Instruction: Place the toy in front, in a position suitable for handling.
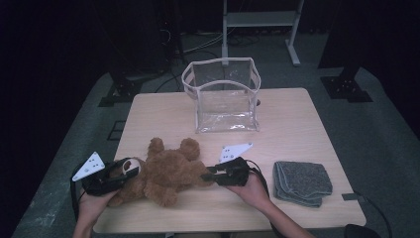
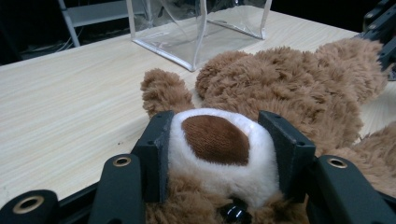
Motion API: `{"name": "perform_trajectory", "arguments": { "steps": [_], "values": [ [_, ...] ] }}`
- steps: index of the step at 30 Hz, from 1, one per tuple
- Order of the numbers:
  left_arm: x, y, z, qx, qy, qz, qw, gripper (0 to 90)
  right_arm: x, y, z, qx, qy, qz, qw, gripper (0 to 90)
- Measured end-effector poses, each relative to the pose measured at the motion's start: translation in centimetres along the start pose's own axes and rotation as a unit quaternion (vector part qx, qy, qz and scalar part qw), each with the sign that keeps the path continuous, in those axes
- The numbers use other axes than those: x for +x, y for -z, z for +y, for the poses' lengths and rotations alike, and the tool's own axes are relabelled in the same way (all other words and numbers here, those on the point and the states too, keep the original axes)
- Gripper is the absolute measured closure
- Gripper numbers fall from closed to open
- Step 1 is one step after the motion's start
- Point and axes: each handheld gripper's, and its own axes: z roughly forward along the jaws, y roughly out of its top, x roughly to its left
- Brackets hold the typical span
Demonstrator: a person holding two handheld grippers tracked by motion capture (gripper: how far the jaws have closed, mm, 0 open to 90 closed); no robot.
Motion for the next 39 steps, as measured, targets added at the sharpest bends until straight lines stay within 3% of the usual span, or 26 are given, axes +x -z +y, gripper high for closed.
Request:
{"name": "perform_trajectory", "arguments": {
  "steps": [8,17,39],
  "values": [
    [-0.2,-0.1,0.5,-0.003,-0.008,0.002,1.0000,49.2,0.3,0.7,0.7,-0.001,0.007,-0.004,1.0000,75.4],
    [-0.3,-0.1,0.0,0.027,-0.015,0.014,0.9994,51.5,0.3,0.1,0.0,-0.001,-0.004,0.000,1.0000,76.6],
    [-0.6,0.0,1.3,0.005,-0.020,0.017,0.9996,53.8,0.9,1.6,1.7,-0.012,0.008,-0.009,0.9999,78.4]
  ]
}}
